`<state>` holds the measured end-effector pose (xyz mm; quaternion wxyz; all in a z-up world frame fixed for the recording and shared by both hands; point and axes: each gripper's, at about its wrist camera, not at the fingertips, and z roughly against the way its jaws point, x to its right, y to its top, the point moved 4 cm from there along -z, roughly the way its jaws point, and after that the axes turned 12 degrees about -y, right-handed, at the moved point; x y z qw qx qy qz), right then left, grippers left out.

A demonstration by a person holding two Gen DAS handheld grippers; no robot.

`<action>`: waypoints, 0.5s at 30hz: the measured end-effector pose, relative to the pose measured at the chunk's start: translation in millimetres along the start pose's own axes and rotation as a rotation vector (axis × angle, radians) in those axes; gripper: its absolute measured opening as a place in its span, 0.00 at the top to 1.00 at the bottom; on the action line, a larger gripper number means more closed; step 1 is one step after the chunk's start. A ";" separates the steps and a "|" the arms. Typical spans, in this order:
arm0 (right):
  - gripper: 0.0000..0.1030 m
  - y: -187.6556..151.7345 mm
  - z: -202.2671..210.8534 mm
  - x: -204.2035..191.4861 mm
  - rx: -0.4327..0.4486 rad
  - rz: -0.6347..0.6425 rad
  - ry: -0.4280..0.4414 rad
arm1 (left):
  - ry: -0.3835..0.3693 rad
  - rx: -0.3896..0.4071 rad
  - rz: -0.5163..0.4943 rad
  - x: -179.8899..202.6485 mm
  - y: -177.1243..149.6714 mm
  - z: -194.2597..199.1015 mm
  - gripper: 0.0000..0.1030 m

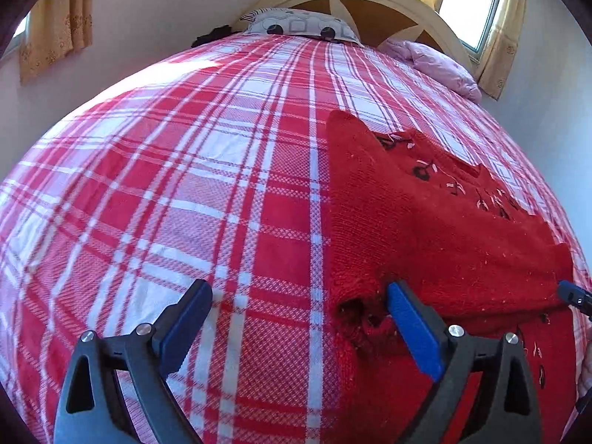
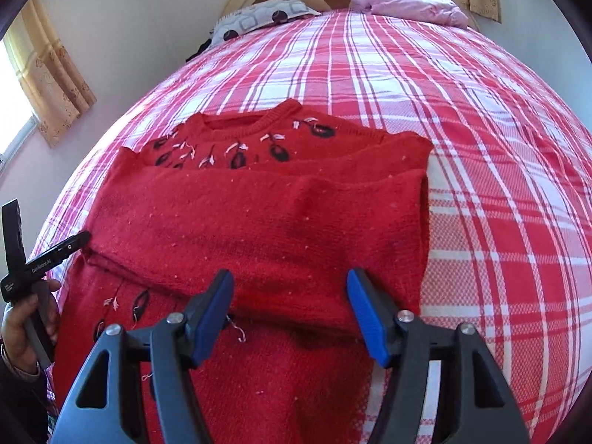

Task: Fold small clothes
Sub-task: 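Open the right gripper and press the folded sweater flat with the left gripper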

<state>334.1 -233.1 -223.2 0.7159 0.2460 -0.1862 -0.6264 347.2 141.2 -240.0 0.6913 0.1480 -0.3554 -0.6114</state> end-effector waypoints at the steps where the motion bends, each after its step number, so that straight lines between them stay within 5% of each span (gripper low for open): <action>1: 0.36 0.8 4.5 -0.6 0.014 0.001 -0.014 | 0.003 0.030 -0.020 5.1 0.5 7.0 0.07; 5: 0.35 -5.1 14.4 -5.6 0.036 0.053 -0.066 | 0.027 0.023 -0.103 15.6 -6.2 4.5 0.07; 15: 0.34 -9.2 19.8 1.5 0.055 0.036 -0.059 | 0.033 -0.012 -0.087 13.4 -16.8 3.9 0.07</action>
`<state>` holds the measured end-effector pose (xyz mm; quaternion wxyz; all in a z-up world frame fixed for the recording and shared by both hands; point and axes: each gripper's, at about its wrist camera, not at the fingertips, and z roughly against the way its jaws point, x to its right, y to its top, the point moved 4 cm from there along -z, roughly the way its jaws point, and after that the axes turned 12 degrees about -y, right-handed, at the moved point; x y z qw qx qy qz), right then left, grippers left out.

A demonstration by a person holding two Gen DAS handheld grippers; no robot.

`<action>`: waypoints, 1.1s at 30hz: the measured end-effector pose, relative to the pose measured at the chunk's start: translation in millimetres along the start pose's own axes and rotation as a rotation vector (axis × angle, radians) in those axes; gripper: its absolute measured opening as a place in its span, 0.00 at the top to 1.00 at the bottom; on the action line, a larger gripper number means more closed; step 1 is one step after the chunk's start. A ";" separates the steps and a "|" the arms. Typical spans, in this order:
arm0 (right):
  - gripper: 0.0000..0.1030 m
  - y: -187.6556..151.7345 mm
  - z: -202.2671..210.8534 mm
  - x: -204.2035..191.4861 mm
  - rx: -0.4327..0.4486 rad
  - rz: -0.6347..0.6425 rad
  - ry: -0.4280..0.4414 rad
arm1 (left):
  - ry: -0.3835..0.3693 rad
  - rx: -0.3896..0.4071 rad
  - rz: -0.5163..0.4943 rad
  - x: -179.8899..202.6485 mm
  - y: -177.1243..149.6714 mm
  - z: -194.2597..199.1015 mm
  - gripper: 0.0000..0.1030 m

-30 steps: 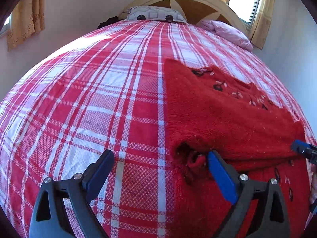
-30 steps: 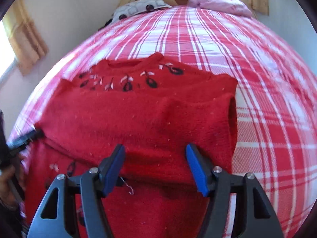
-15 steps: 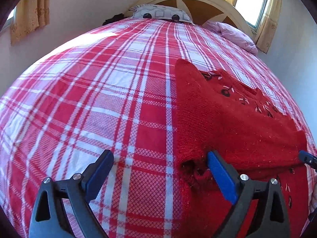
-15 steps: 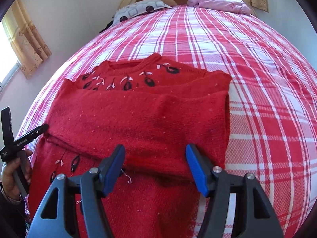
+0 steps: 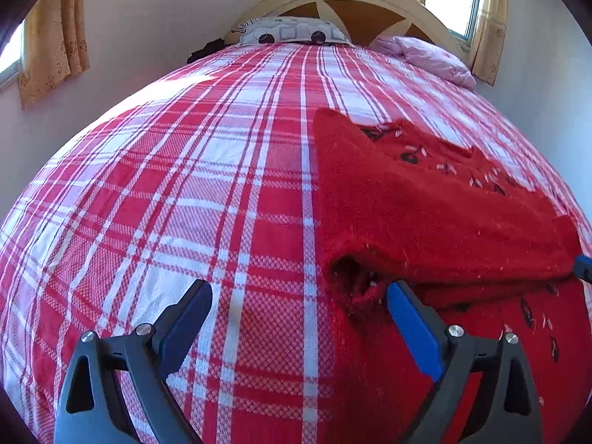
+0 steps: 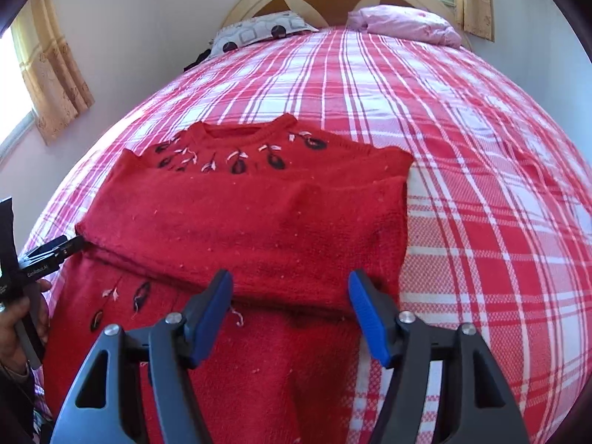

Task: Fold small clothes
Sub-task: 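Open the right gripper and press the folded sweater flat with the left gripper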

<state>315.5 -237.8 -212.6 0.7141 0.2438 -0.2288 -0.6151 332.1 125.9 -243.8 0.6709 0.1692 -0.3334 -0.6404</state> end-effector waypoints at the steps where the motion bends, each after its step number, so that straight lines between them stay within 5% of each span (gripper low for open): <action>1: 0.34 -2.3 -2.2 -1.5 -0.007 0.019 -0.012 | 0.001 -0.012 -0.004 1.0 -1.8 -2.5 0.07; 16: 0.30 -27.9 10.4 -0.6 -0.019 0.062 -0.063 | -0.005 -0.022 -0.015 3.5 -20.5 15.0 0.07; 33: 0.31 -66.1 29.0 14.5 -0.023 -0.005 -0.002 | -0.015 -0.043 -0.044 7.5 -45.5 32.2 0.07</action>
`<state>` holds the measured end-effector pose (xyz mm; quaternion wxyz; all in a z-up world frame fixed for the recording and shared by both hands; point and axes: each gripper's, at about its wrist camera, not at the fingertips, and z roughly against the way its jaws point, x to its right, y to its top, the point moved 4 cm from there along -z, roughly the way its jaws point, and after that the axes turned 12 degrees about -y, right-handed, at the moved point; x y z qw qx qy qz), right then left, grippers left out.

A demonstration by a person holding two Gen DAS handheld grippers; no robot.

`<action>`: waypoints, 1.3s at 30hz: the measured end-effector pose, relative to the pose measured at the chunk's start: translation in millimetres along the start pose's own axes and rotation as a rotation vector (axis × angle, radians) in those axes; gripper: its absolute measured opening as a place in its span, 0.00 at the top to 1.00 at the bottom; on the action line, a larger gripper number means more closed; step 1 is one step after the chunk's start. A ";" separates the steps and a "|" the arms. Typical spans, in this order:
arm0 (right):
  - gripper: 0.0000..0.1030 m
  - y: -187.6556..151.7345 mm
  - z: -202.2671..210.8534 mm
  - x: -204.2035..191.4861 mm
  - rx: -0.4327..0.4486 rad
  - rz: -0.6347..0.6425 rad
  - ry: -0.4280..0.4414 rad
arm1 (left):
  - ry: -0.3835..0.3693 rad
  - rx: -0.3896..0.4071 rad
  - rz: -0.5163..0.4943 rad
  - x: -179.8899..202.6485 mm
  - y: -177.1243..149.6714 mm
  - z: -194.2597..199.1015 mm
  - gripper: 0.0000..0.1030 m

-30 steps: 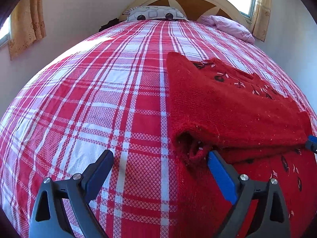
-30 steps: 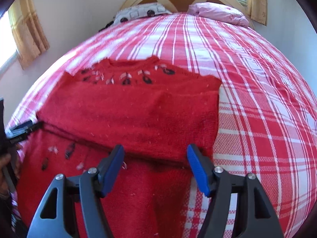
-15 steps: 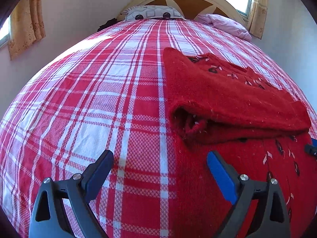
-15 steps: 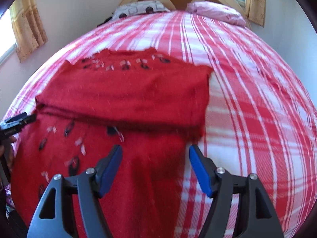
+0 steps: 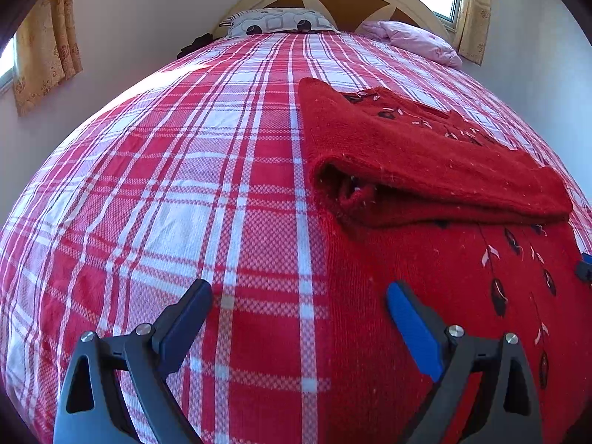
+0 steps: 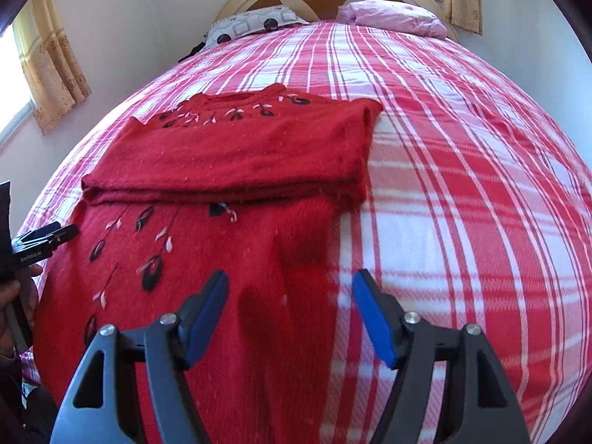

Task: Fold small clothes
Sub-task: 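Open the right gripper and press the folded sweater flat with the left gripper, then move both grippers down to the sweater hem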

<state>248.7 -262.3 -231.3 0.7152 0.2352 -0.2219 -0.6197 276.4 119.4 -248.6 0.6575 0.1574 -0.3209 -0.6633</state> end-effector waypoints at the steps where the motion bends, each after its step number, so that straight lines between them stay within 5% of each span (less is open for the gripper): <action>1: 0.32 -2.5 2.0 1.3 0.001 -0.004 0.001 | -0.001 0.000 -0.001 0.4 -1.8 1.5 0.07; 9: 0.43 -20.4 17.0 7.1 -0.009 -0.038 0.009 | -0.054 0.004 -0.017 8.3 -28.8 23.5 0.07; 39: 0.43 -95.4 63.1 11.4 -0.040 -0.073 0.063 | -0.182 -0.043 -0.052 45.1 -137.9 100.4 0.07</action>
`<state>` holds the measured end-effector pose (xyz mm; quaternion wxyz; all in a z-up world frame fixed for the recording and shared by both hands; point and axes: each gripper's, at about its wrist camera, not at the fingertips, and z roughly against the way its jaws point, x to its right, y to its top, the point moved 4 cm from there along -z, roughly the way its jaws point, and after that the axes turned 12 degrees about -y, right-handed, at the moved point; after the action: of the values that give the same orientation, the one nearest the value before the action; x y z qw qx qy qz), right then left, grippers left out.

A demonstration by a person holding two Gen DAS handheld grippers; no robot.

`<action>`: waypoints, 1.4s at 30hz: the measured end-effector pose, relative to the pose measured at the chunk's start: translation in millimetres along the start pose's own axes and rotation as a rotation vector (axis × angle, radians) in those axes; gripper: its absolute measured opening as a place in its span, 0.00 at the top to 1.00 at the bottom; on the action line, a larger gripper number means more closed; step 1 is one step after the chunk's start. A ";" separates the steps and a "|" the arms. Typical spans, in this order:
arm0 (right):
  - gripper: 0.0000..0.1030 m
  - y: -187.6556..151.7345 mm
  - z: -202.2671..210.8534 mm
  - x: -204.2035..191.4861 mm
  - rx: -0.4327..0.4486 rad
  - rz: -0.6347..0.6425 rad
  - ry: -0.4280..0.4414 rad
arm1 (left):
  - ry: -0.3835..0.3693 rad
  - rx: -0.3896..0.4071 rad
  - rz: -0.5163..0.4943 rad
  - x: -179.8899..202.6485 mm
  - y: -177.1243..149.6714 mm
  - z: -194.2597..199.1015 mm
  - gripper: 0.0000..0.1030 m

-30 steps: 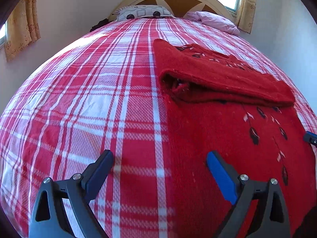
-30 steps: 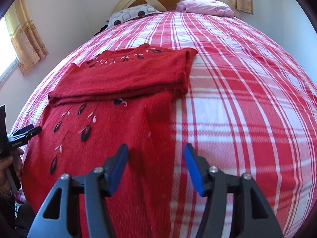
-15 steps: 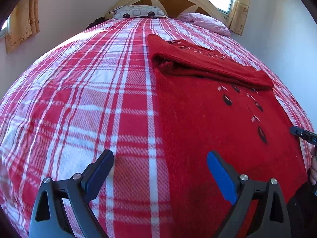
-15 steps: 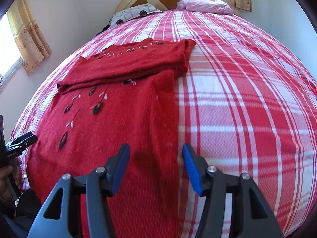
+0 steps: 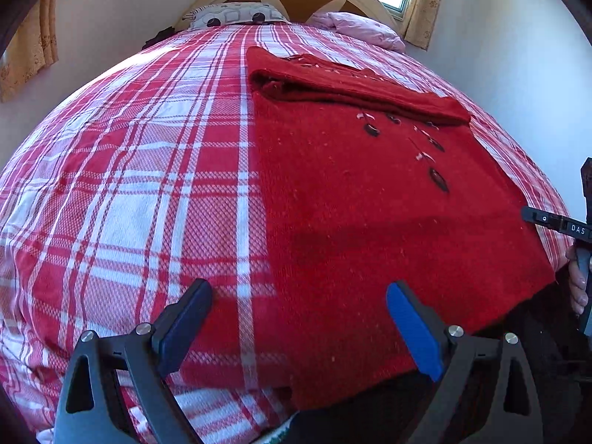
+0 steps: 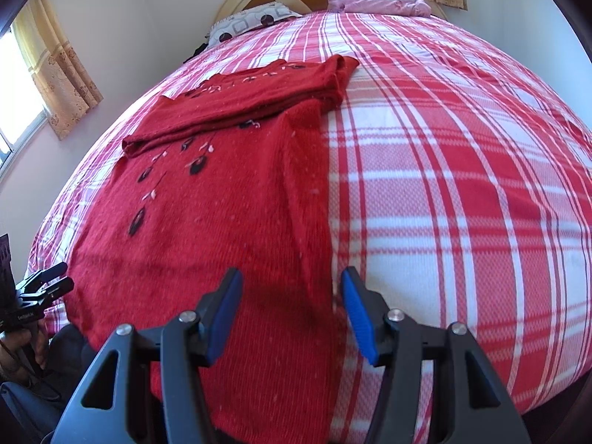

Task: Fold small clothes
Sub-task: 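Move both grippers down to the sweater hem, then close the left gripper on the hem while the right gripper grasps the hem beside it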

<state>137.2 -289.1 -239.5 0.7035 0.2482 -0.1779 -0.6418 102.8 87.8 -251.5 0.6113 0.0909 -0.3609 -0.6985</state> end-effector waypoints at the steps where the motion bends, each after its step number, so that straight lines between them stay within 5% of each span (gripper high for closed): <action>1: 0.43 -2.9 1.5 -0.1 -0.003 0.001 0.000 | -0.006 -0.001 0.000 0.8 -1.8 0.9 0.07; 11: 0.44 -26.5 13.3 0.2 -0.024 0.003 0.013 | -0.052 -0.005 0.031 3.9 -11.3 7.8 0.08; 18: 0.45 -36.4 18.5 2.8 -0.035 -0.007 0.021 | -0.060 -0.018 0.038 8.0 -16.1 11.5 0.23; 33: 0.51 -52.8 26.5 8.0 -0.067 -0.028 0.060 | -0.116 -0.152 0.018 19.7 -35.5 -3.5 0.30; 37: 0.55 -57.3 28.1 9.4 -0.079 -0.032 0.073 | -0.171 -0.173 0.069 14.5 -40.5 -8.7 0.55; 42: 0.64 -61.7 28.7 10.2 -0.094 -0.030 0.087 | -0.232 -0.169 0.115 10.9 -43.0 -5.8 0.64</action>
<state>71.8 -306.0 -252.4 0.7118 0.2451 -0.1131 -0.6484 69.7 75.1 -278.7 0.6101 -0.0630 -0.3737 -0.6958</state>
